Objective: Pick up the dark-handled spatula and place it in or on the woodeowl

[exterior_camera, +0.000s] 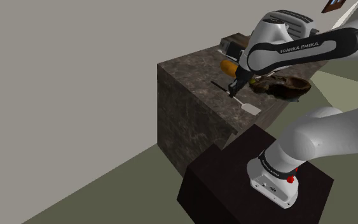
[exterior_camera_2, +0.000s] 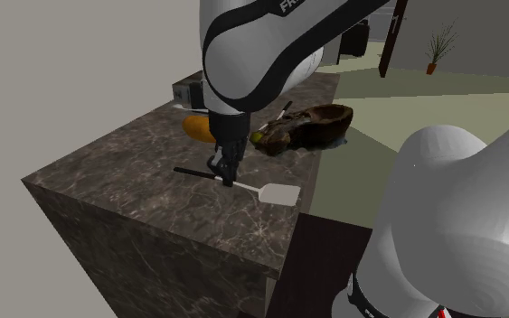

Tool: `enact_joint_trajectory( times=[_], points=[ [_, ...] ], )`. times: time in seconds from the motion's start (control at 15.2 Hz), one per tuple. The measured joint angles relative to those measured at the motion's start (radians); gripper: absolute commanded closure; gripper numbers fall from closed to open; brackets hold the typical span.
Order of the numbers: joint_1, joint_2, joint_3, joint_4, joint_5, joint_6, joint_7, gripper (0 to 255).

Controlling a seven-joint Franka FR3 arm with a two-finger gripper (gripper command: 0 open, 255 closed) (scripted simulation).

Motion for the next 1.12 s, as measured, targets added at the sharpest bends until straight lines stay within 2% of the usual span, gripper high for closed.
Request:
enact_joint_trajectory(
  times=[0.4, 1.12],
  points=[
    [0.0, -0.005, 0.001, 0.004, 0.0, -0.009, 0.0, 255],
    [0.001, -0.088, 0.014, 0.103, 0.01, -0.19, 0.0, 255]
  ],
)
